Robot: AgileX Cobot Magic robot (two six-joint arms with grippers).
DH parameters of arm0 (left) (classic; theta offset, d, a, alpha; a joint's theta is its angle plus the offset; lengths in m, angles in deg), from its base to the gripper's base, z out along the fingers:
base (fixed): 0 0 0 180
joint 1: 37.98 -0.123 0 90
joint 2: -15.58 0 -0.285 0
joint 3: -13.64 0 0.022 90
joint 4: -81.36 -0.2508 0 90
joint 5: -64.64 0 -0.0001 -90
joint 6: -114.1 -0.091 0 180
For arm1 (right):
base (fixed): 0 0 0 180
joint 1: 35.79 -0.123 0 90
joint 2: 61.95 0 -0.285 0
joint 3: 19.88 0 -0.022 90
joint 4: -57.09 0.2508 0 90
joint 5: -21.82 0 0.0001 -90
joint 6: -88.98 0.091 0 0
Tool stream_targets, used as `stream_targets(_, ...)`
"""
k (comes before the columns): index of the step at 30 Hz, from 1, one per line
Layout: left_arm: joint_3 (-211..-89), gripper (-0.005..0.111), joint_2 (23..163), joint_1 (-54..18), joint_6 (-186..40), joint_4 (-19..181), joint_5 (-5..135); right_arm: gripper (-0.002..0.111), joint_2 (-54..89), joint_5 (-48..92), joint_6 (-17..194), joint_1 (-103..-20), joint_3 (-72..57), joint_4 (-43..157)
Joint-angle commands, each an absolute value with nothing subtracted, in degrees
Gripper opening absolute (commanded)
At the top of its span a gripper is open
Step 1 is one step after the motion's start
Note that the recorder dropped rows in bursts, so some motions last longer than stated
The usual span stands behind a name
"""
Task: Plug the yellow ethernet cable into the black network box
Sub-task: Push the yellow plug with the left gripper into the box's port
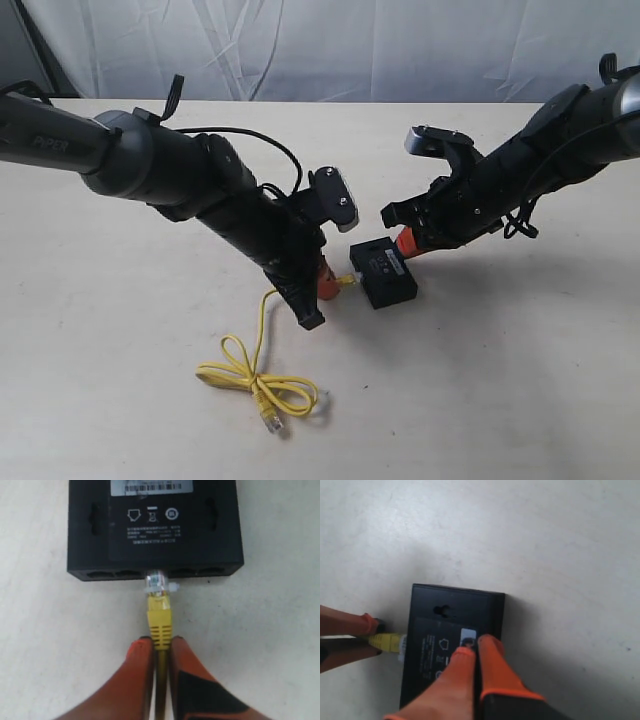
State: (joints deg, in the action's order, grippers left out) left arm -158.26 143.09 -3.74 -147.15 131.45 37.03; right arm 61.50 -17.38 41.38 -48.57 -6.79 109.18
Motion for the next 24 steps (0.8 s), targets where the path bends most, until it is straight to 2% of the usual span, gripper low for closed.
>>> stream_targets(1, -158.2, 0.0, 143.2, -3.6, -147.3, 132.3, 37.8, -0.001, 61.5, -17.5, 41.1, -48.6, -6.9, 109.4)
stream_targets(24, -158.2, 0.0, 143.2, -3.6, -147.5, 132.4, 37.9, -0.001, 66.0, -21.9, 40.9, -48.6, -6.9, 113.1)
